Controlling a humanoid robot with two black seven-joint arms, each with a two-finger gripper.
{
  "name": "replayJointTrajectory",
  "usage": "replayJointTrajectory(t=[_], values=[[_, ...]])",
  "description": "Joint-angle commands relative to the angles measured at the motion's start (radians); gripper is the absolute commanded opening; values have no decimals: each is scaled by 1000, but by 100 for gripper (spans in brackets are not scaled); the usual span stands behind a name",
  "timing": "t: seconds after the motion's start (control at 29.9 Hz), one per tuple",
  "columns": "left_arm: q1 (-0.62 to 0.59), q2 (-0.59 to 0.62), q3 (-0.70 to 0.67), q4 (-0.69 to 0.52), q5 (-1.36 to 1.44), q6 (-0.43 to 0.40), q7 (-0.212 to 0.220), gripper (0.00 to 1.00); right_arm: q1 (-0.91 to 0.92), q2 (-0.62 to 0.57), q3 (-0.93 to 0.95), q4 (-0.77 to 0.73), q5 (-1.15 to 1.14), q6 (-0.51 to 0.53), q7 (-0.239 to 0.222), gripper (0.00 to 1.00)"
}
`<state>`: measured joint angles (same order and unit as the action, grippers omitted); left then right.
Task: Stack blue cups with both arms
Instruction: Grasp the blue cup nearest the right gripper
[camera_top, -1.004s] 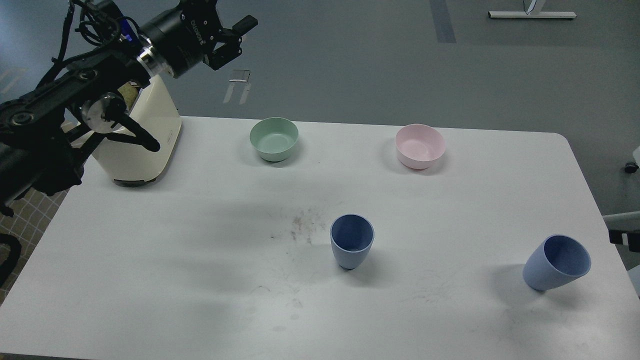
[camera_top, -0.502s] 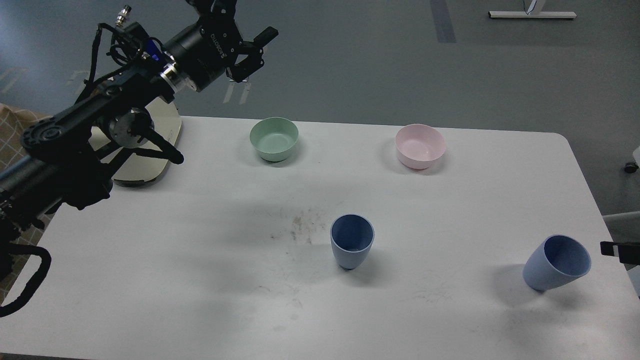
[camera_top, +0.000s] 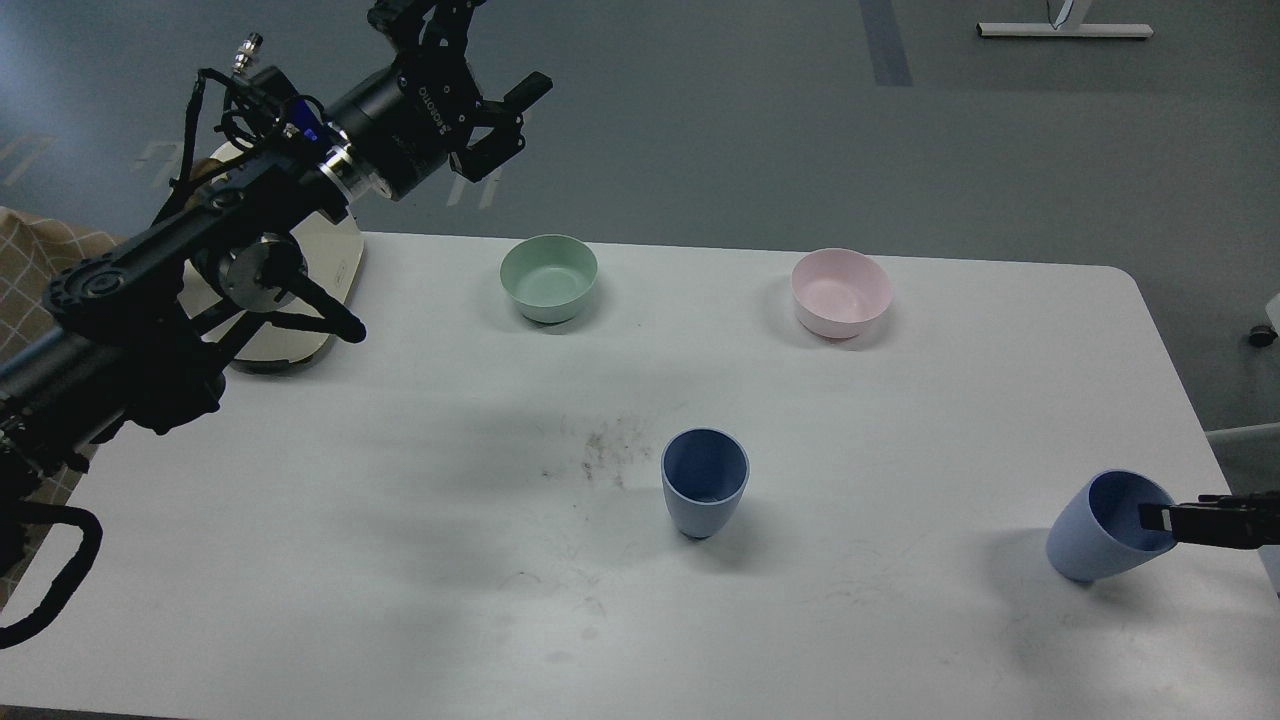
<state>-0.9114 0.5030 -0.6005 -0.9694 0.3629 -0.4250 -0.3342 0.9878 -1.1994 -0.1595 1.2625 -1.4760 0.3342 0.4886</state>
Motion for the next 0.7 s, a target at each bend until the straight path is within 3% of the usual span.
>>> replayJointTrajectory(t=[0.0,0.17,0.54,0.67], values=[[2,0,-1,0,-1,0,0,98,-3,32,0,-20,0,2,0,37],[2,0,-1,-2,-1,0,0,98,-17,34,0,-17,-4,5,0,0],[2,2,-2,-14,1,0,0,98,31,-9,9,20,-6,11,0,0],[2,2,-1,-17,1,0,3,98,181,-74,9,101,-6,54,0,0]])
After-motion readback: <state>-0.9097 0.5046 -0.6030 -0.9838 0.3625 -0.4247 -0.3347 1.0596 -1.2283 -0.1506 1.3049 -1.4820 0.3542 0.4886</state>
